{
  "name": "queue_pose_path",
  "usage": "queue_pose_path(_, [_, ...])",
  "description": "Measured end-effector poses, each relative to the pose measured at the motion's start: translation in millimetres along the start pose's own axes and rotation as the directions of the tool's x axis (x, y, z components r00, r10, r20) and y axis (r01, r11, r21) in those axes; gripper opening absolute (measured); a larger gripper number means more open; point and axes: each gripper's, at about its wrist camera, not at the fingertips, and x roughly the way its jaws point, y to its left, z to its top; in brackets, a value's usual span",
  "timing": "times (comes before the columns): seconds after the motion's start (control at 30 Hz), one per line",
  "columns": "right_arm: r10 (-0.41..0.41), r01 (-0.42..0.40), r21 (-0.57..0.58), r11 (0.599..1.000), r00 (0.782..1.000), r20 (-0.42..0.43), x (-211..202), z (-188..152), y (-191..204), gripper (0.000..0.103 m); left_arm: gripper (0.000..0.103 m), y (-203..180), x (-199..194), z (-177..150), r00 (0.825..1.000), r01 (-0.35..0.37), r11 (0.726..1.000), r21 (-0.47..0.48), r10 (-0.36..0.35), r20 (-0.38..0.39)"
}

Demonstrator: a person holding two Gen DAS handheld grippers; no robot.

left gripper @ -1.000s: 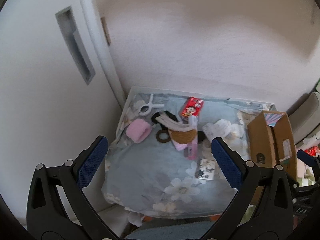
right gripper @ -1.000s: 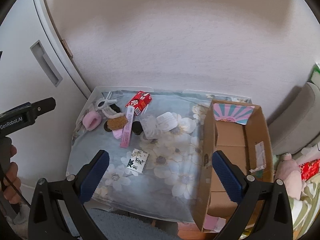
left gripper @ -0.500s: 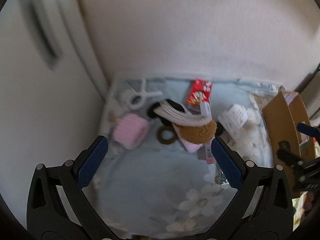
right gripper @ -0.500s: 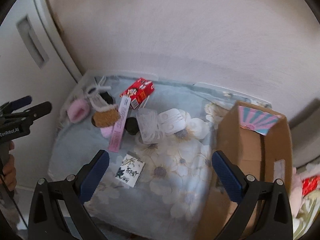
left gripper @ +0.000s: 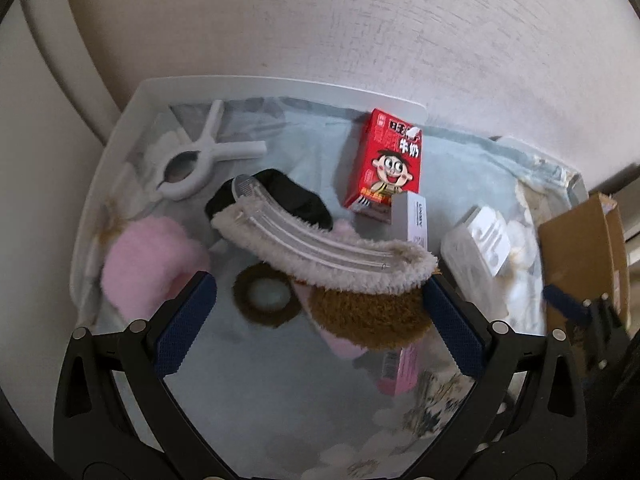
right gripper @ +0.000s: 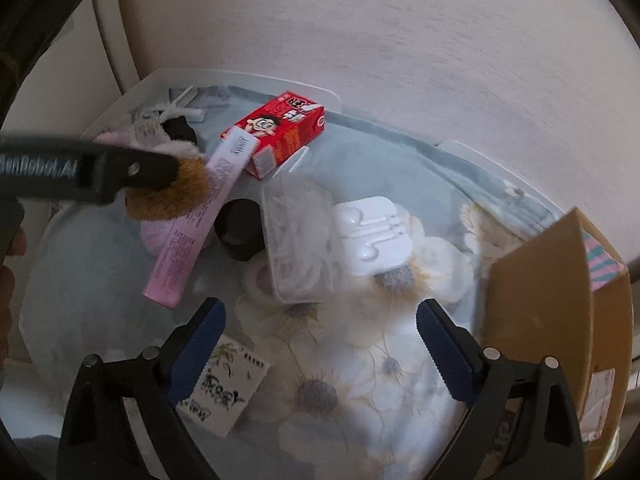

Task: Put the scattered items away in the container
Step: 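Grasp the fuzzy hair clip with the left tool while the right tool grasps the clear case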

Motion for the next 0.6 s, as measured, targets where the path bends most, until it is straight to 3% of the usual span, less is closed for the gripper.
queue_pose_path(0.3, [0.0, 0.001, -0.02, 1.0, 1.0, 0.018, 19, 15, 0, 0.095, 0.102, -1, 18, 16, 0.997, 0.06, 0.996, -0.065, -0.063, -0.052])
queue_pose_path(0.4, [-0.008, 0.009, -0.034, 0.999, 1.0, 0.012, 26, 18, 0, 0.081, 0.102, 0, 25, 18, 0.994, 0.084, 0.992, -0.094, -0.09, -0.067])
queue_pose_path(0.47, [-0.02, 0.02, -0.049, 0.999, 1.0, -0.003, 32, 19, 0, 0.064, 0.102, 2, 28, 18, 0.992, 0.091, 0.989, -0.114, -0.1, -0.072])
queue_pose_path(0.6, [-0.023, 0.022, -0.06, 0.998, 1.0, -0.007, 38, 19, 0, 0.057, 0.091, 9, 35, 16, 0.989, 0.106, 0.983, -0.147, -0.12, -0.089])
